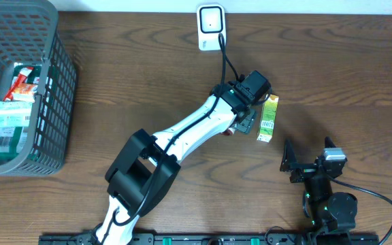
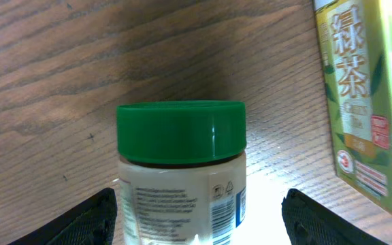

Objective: Scan the item barcode

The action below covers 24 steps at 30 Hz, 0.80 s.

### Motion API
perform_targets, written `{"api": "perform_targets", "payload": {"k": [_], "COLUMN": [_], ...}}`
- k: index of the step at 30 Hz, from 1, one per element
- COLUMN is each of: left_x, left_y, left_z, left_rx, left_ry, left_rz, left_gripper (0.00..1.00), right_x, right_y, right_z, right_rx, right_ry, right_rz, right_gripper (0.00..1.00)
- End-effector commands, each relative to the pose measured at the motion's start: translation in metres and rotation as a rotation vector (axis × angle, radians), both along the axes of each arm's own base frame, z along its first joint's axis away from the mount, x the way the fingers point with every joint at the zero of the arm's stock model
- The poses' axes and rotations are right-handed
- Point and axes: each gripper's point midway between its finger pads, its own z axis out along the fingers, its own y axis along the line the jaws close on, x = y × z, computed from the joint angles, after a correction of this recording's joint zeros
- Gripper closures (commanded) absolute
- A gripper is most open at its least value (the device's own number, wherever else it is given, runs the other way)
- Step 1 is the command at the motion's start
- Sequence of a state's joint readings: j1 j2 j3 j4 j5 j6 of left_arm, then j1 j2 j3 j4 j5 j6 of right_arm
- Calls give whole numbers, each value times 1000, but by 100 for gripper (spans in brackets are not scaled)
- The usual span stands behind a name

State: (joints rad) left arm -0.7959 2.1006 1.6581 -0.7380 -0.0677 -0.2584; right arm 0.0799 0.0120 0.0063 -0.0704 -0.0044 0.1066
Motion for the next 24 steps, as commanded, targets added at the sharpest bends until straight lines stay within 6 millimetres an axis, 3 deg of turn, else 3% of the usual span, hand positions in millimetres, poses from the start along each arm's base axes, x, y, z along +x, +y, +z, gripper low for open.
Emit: {"api": "perform_targets", "payload": {"k": [1, 8, 17, 21, 24], "left_x": [-4, 4, 2, 3, -1], "left_y": [11, 24, 29, 26, 13], "left_z": [-30, -35, -37, -34, -26], "left_rx": [69, 144, 164, 148, 66], "left_ry": [38, -6, -2, -2, 36], "left_rz": [15, 36, 38, 43, 57], "left_gripper": [22, 29, 31, 31, 31], "right_x": [0, 0, 0, 0, 0], "right_y": [2, 2, 2, 2, 2], "right_z": [0, 0, 0, 0, 0], "right_rx": [12, 12, 12, 12, 12], "right_ry": [0, 1, 1, 1, 1], "right_rz": [7, 7, 7, 7, 7], "right_gripper": [1, 1, 1, 1, 1]}}
